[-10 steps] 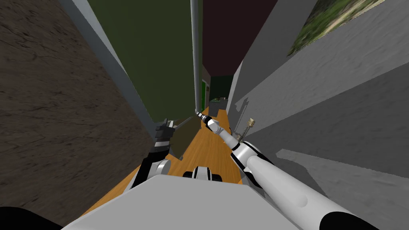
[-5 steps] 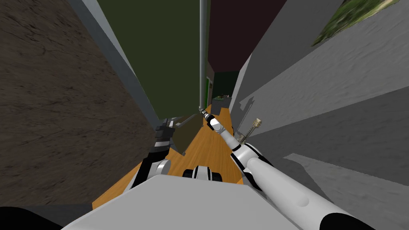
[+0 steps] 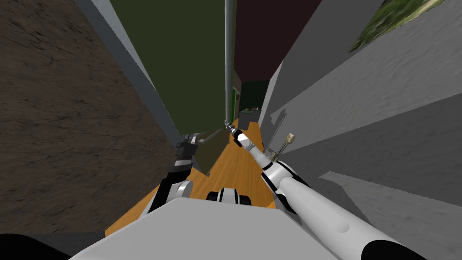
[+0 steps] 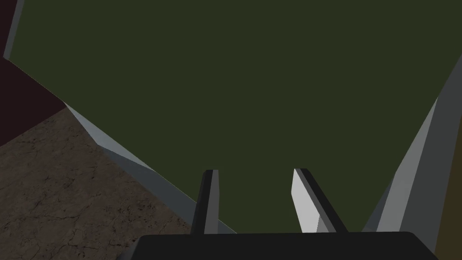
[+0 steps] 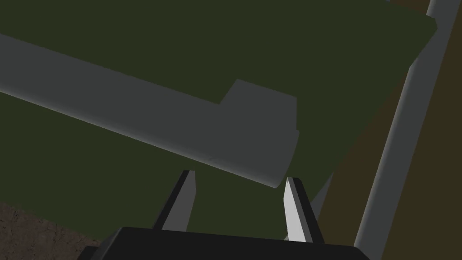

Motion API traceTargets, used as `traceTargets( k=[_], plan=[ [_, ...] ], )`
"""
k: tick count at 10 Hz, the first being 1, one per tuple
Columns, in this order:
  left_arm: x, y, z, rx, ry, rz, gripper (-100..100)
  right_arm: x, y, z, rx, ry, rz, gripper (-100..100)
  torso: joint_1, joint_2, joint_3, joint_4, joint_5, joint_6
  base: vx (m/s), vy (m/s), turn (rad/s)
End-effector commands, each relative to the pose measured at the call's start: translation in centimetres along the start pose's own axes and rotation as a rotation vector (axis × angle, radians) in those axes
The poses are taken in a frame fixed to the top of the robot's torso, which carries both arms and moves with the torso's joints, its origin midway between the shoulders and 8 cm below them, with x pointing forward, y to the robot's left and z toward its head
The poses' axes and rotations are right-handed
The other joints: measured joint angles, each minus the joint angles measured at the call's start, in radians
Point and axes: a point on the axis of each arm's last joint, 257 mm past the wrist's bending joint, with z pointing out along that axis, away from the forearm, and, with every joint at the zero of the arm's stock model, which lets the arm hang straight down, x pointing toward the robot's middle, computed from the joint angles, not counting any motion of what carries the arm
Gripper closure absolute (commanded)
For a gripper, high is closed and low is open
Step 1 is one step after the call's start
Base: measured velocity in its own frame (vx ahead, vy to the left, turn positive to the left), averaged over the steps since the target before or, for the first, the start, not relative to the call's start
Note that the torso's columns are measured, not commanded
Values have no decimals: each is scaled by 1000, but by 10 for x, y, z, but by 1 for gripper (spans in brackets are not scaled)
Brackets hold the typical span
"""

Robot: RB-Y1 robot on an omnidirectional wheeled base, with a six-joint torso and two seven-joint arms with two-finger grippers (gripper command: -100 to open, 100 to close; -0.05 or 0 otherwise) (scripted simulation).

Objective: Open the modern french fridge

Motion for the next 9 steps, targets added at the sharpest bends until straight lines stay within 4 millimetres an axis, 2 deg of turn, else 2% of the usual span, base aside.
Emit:
traceTargets(
  k=[1, 2, 3, 4, 5, 7, 8, 9],
  plan=[
    [0, 0, 0, 0, 0, 0, 0, 17, 0, -3, -10, 18, -114, 100, 0, -4, -2, -1, 1, -2, -165, 153, -158],
    [0, 0, 0, 0, 0, 0, 0, 27, 2, -5, -26, 26, -180, 100, 0, -5, -3, -1, 1, -2, -218, 204, -212],
    [0, 0, 0, 0, 0, 0, 0, 27, 2, -5, -26, 26, -180, 100, 0, -4, -3, 0, 1, -1, -179, 169, -138],
    [0, 0, 0, 0, 0, 0, 0, 37, 5, -8, -42, 33, -245, 100, 0, -8, -5, 0, 1, -6, -190, 136, -126],
    [0, 0, 0, 0, 0, 0, 0, 36, 5, -8, -39, 31, -227, 100, 0, -8, -5, 0, 1, -5, -126, 88, -76],
    [0, 0, 0, 0, 0, 0, 0, 37, 5, -8, -42, 33, -245, 100, 0, -15, -10, -1, 2, -8, -7, 12, 2],
    [0, 0, 0, 0, 0, 0, 0, 47, 8, -11, -59, 39, -310, 100, 2, -17, -11, -2, 2, -8, -75, 77, -110],
    [0, 0, 0, 0, 0, 0, 0, 47, 8, -11, -59, 40, -311, 100, 4, -10, -6, -1, 3, -2, -91, 111, -117]
  ],
)
